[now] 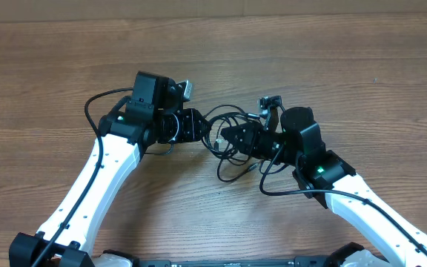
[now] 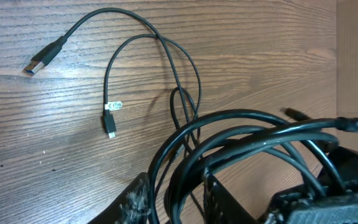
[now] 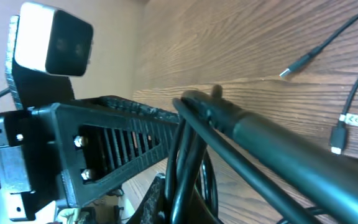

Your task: Untangle cables

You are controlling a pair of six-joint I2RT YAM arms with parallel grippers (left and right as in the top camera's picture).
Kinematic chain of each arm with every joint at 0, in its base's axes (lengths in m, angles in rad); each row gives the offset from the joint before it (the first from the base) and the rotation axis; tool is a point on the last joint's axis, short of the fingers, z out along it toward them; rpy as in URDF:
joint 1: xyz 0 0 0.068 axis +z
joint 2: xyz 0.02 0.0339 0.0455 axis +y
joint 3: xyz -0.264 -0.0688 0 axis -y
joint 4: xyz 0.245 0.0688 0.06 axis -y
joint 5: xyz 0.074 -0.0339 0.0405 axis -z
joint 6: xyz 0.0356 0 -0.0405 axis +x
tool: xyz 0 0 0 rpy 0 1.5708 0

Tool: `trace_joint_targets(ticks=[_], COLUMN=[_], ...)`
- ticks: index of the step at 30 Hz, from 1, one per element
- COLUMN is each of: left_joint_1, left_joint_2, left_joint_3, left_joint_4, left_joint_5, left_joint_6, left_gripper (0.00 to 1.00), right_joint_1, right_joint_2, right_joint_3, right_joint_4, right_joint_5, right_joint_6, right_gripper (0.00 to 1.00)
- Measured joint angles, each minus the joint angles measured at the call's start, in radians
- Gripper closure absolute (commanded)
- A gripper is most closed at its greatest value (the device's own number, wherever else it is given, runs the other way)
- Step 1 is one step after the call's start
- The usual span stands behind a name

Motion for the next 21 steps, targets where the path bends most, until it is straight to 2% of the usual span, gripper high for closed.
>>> trace_joint_targets(ticks=[12,17,21], left_joint_1=[0.000,0.000,0.000], left_joint_2=[0.000,0.000,0.000], left_joint_3=[0.000,0.001,0.001], left_joint_4=[-0.010,-0.046,-0.050], left_joint_5=[0.001,0.014,0.019], left_joint_6=[0.000,0.006,0.005], left_gripper=[0.82,0.67,0.65], right_joint_1=[0.000,0.000,0.000], right_joint_2=[0.000,0.000,0.000], right_joint_3=[0.000,0.000,0.000], right_joint_4=[0.005,0.006,0.071], right_joint_5=[-0.005,0.048,0.064], right_joint_6=[0.003,0.089,0.191], right_gripper=[0.96,0.96,0.96])
